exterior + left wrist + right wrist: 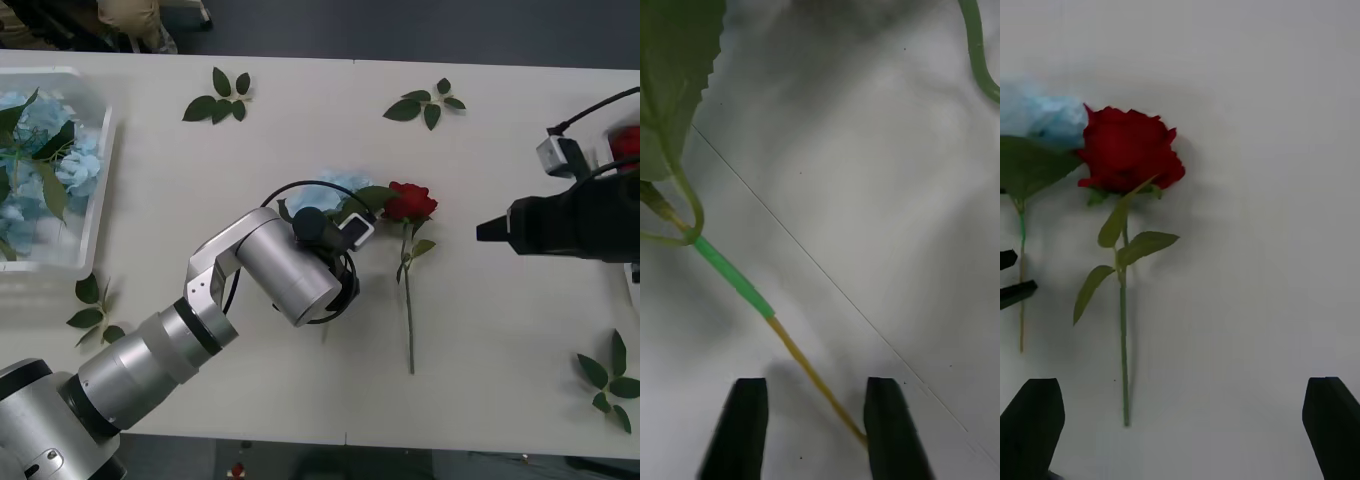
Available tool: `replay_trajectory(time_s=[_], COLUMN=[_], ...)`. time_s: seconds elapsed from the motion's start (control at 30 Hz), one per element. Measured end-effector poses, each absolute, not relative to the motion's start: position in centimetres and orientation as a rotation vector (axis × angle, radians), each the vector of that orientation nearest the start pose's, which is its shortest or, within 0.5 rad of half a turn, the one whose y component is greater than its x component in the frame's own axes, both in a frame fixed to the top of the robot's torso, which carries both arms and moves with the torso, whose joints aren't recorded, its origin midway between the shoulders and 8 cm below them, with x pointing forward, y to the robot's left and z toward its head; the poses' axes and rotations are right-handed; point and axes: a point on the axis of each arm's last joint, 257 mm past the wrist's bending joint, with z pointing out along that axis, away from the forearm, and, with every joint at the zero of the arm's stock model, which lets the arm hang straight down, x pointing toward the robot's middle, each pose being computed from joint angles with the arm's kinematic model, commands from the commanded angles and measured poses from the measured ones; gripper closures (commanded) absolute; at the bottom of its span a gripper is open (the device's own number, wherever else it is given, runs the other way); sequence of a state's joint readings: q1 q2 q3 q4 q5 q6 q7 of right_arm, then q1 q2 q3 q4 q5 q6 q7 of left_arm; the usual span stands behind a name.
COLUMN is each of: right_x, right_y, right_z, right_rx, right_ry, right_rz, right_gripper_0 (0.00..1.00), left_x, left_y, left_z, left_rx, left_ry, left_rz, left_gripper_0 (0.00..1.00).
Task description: Put the red flowers into the right box and the blue flowers into the left box
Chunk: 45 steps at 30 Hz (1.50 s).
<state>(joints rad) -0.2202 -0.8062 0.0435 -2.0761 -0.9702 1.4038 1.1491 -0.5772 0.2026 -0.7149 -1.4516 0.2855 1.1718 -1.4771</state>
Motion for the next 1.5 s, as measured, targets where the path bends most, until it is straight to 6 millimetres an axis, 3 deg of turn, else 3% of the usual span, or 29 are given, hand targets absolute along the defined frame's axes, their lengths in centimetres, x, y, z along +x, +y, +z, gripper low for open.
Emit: replay_trajectory(time_s=[0.2,0.33,0.57,0.7,0.83,1.03,1.27,1.4,1.5], right_x=[42.9,43.1,44.2,44.7,44.8,44.3,43.8,43.9,44.1], right_y=[-21.7,-19.9,-16.8,-15.6,-14.8,-14.4,-14.7,-15.4,-16.1], right_z=[-21.8,-22.0,-22.3,-23.4,-24.6,-26.3,-27.8,-28.4,-29.0], right_rx=[-0.207,-0.274,-0.387,-0.429,-0.421,-0.46,-0.479,-0.458,-0.433], right_ry=[2.543,2.533,2.491,2.488,2.499,2.524,2.547,2.567,2.585], right_rz=[0.398,0.395,0.38,0.365,0.361,0.319,0.29,0.276,0.264], right_gripper_0=[0.06,0.06,0.06,0.06,0.06,0.06,0.05,0.05,0.05], left_x=[47.9,48.1,49.3,49.6,49.8,49.0,45.4,46.1,46.6], left_y=[-0.8,-0.4,1.9,5.1,8.3,12.0,17.6,21.7,25.4], left_z=[-34.4,-34.3,-34.0,-33.0,-30.0,-23.9,-16.2,-11.5,-8.7], left_rx=[1.001,1.001,1.0,0.998,0.972,0.869,0.764,0.718,0.82], left_ry=[2.335,2.331,2.313,2.328,2.33,2.371,2.438,2.363,2.298], left_rz=[-0.009,0.021,0.146,0.241,0.306,0.275,0.257,0.301,0.403], left_gripper_0=[1.0,1.0,1.0,1.0,1.0,1.0,1.0,1.0,1.0])
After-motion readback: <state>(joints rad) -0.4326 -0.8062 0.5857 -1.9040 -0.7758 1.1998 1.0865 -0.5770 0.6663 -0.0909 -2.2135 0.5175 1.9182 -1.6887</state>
